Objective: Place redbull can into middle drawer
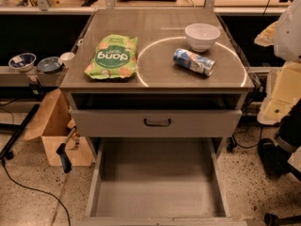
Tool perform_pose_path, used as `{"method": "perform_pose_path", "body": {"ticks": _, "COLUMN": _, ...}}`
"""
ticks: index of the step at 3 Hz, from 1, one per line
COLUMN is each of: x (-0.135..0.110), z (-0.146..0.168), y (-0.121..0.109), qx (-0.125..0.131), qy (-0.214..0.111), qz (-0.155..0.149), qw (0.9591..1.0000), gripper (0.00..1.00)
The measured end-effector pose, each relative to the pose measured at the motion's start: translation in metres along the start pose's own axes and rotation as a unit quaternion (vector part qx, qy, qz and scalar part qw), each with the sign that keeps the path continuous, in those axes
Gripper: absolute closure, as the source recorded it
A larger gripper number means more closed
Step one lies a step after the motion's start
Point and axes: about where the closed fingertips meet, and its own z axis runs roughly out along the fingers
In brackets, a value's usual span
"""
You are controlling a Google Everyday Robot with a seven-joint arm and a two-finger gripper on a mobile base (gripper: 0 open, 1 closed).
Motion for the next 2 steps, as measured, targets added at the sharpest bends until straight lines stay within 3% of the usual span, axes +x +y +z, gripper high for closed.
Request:
{"method": "perform_pose_path", "body": {"ticks": 1, "x": 0.0, "z": 0.0, "y": 0.0, "qx": 0.0, "qy": 0.0, "qz": 0.0, "qw": 1.0, "gripper": 0.0}}
{"method": "perform_pose_path", "body": {"ticks": 2, "x": -0.004, "z": 0.006, "y": -0.019, "qx": 0.007, "qy": -0.007, "qz": 0.0, "qw": 1.0, "gripper": 0.0}}
